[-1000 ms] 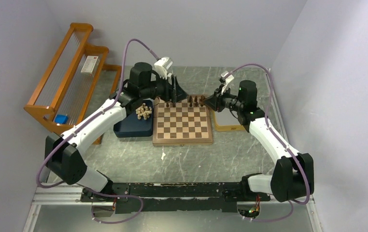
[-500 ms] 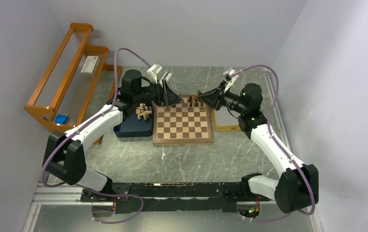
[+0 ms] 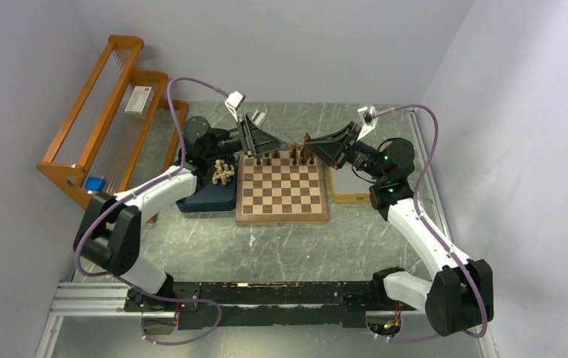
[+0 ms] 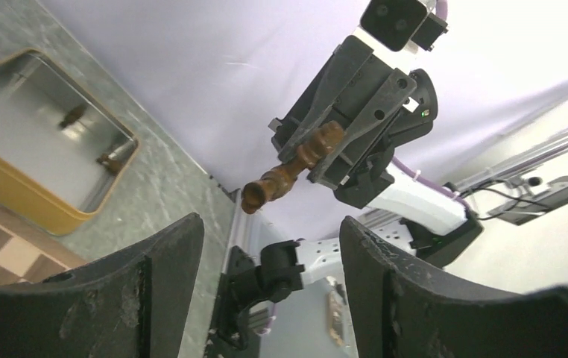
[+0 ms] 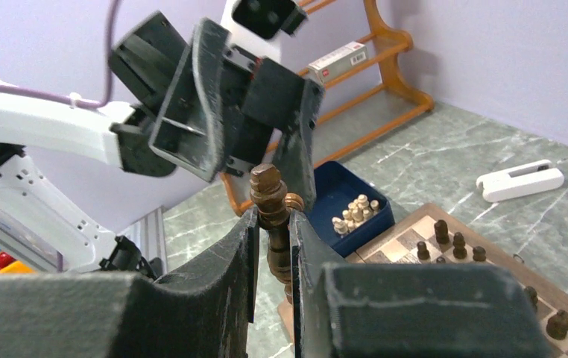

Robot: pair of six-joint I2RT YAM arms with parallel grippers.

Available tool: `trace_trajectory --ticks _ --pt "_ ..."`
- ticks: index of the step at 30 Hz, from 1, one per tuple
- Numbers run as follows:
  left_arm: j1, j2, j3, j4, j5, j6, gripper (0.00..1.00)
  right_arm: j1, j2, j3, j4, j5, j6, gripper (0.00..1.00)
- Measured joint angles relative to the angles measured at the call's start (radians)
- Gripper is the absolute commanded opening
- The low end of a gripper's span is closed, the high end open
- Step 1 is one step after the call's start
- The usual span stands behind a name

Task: Set up the chess pieces on the board
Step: Pick up the chess piece from the storage box.

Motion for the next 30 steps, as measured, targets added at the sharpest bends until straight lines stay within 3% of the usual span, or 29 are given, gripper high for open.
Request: trace_trajectory --ticks 6,18,26,30 --pt "0.000 0.069 -0.052 0.186 0.015 -0.166 0.71 0.000 -0.010 -0.001 0.053 0.000 0.057 0.09" --pt "-0.025 0.077 -0.056 0.272 0.014 -0.255 0.60 0.017 -0.010 -0.003 0.098 0.001 0.108 0.09" --pt "-0.031 0.097 -0.056 0.326 0.014 -0.309 0.46 0.021 -0.010 -0.004 0.096 0.002 0.109 0.10" --pt "-0.031 0.109 -0.056 0.349 0.014 -0.333 0.46 0.026 -0.010 -0.004 0.093 0.002 0.108 0.10"
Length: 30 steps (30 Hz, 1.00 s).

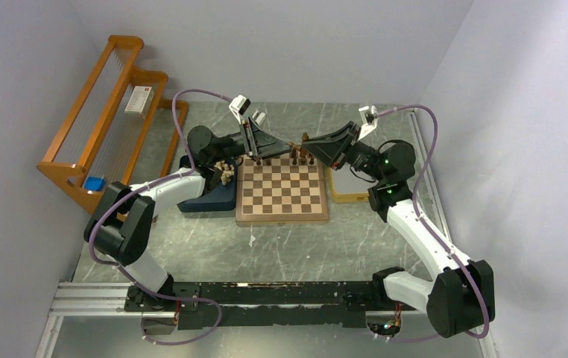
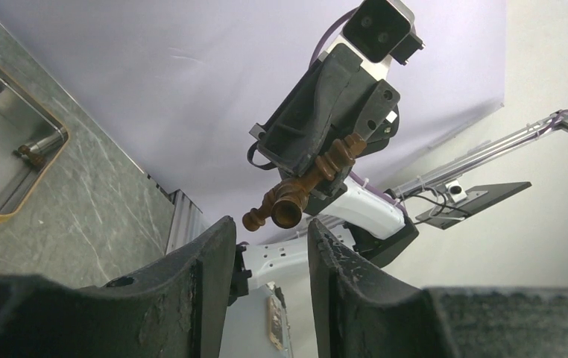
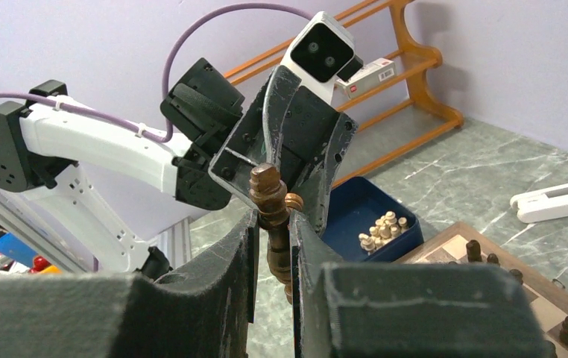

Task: Set up the chess pieces on the board
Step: Pick up the chess piece from the storage box.

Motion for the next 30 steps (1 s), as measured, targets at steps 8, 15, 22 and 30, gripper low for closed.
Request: trace_trajectory --ticks 8,15,22,30 --pt "0.000 0.002 0.000 0.002 0.000 -0.011 0.44 0.008 0.003 0.000 -0.006 0.000 -0.007 0.10" --pt "0.000 0.004 0.000 0.016 0.000 -0.024 0.38 0.010 0.009 0.000 -0.026 0.000 -0.022 0.10" --pt "0.000 0.007 0.000 0.030 0.003 -0.038 0.33 0.013 0.015 0.000 -0.046 0.000 -0.033 0.10" --pt "0.000 0.024 0.000 0.034 0.008 -0.042 0.24 0.014 0.021 0.000 -0.061 0.000 -0.042 0.10"
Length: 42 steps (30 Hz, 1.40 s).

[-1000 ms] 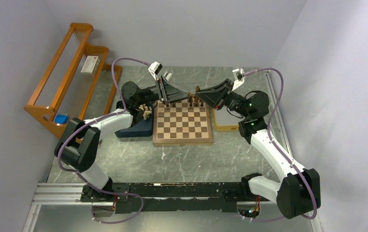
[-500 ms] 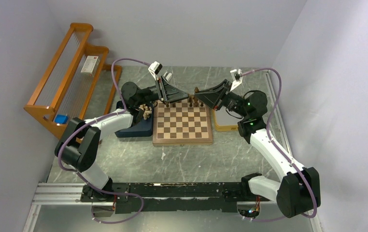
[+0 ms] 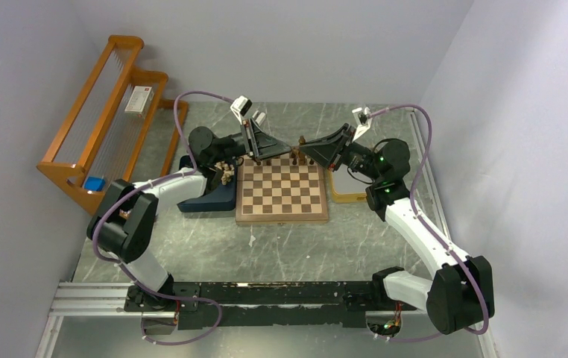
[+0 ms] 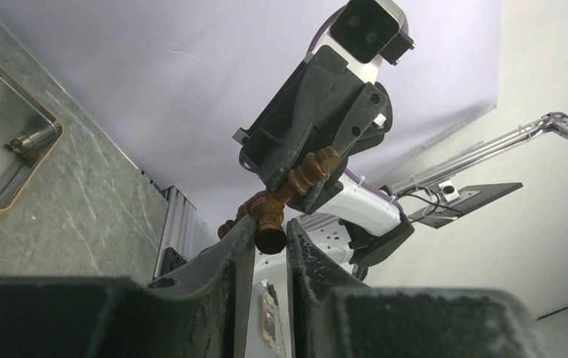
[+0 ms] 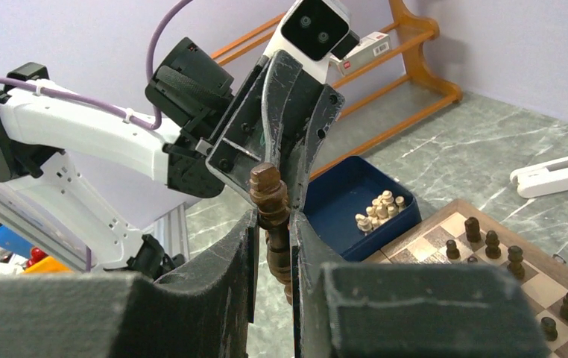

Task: Set up the chess pieces on the board
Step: Pick up the chess piece from the storage box, then place the chess piece on the chessboard.

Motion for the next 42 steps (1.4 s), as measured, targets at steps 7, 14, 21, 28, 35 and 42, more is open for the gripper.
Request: trace_trajectory --ticks 7,14,21,28,35,42 --pt "0.000 0.003 0.000 -0.023 0.006 0.049 0.17 0.000 0.000 0.000 -0.027 0.003 -0.024 0.10" --pt "0.002 -0.062 0.049 -0.405 -0.025 0.344 0.17 0.000 -0.021 0.000 -0.154 0.046 -0.112 0.10" --pt "0.002 -0.116 0.232 -0.892 -0.183 0.725 0.17 0.000 -0.066 0.000 -0.264 0.103 -0.209 0.10" --pt "0.002 -0.072 0.467 -1.302 -0.494 1.056 0.17 0.000 -0.112 -0.018 -0.333 0.142 -0.292 0.11" --pt "0.010 0.102 0.628 -1.538 -0.781 1.239 0.16 0.000 -0.125 -0.035 -0.399 0.145 -0.356 0.11" --pt "0.032 0.285 0.718 -1.653 -0.935 1.324 0.16 0.000 -0.154 -0.040 -0.417 0.142 -0.386 0.12"
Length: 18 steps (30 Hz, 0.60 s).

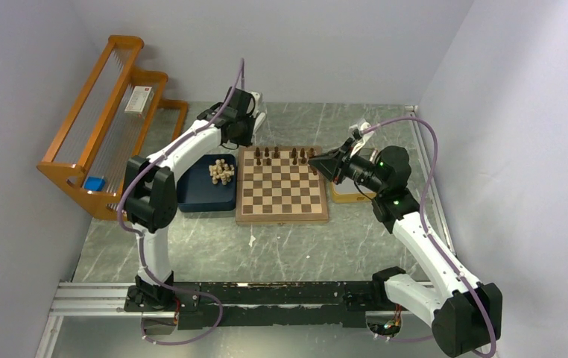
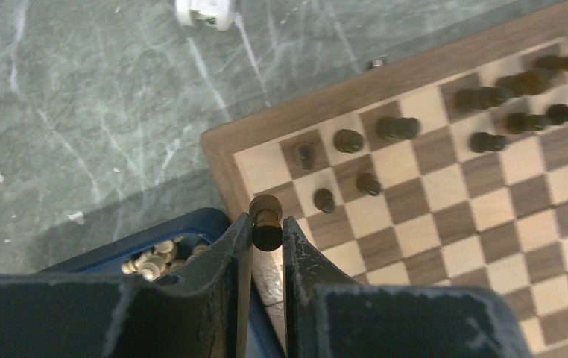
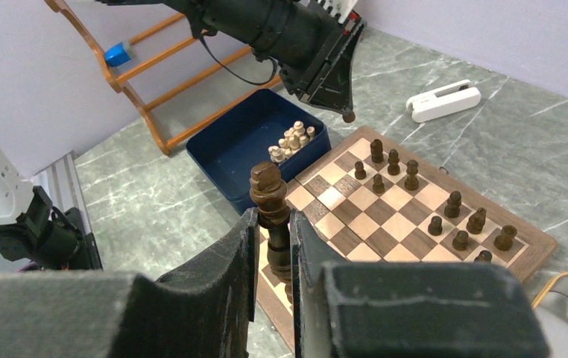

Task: Set up the chess pieces on the board
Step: Place the chess piece on the chessboard.

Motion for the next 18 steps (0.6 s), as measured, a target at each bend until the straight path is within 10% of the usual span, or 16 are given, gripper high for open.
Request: trace_trajectory --ticks 18 --pt "0.016 0.140 0.050 -0.021 -0.043 0.023 0.15 0.000 -0.002 0.000 -0.014 -0.004 -0.009 0.13"
